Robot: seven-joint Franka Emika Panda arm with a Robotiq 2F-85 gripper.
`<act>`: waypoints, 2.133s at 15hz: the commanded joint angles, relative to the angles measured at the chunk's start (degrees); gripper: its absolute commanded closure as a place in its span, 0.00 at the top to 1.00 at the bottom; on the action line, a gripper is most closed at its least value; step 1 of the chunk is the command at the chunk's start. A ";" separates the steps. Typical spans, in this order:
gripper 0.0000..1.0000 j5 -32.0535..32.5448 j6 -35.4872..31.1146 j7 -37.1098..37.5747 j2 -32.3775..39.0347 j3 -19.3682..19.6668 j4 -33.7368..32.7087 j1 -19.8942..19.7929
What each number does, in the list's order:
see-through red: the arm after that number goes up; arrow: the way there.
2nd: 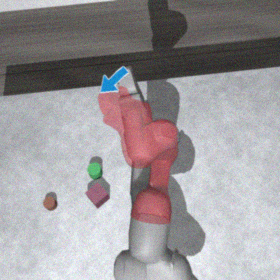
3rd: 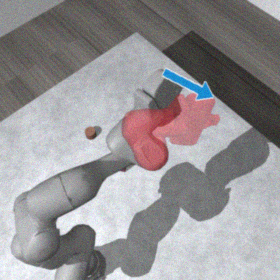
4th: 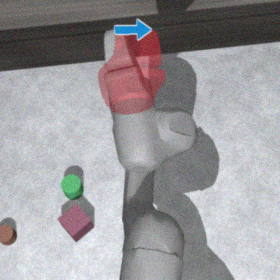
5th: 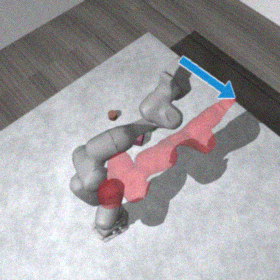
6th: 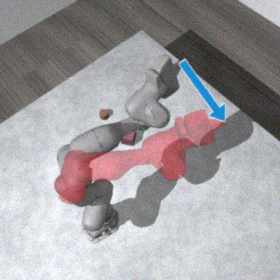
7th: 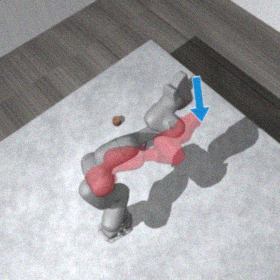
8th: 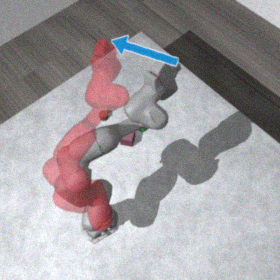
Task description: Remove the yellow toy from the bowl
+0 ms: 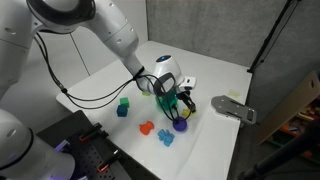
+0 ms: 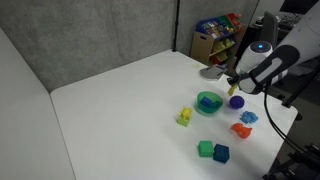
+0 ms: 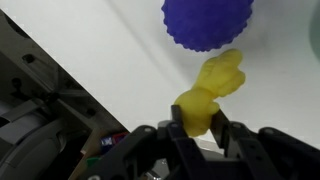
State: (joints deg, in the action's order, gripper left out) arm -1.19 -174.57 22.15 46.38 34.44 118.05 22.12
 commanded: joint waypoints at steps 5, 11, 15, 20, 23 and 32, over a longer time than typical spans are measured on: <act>0.10 -0.60 2.57 2.13 2.46 0.60 -3.74 2.10; 0.10 -1.36 1.68 3.94 5.95 0.15 -4.34 3.31; 0.09 -2.32 1.00 4.60 6.70 0.30 -4.46 3.90; 0.63 -2.86 0.83 4.10 5.59 0.23 -3.54 4.17; 0.87 -2.91 0.23 3.25 2.74 0.37 -2.50 4.04; 1.00 -0.48 4.02 -0.71 -13.86 -1.07 0.55 2.95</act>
State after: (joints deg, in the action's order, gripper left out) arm -3.21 -173.78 24.46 40.35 34.96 115.46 25.88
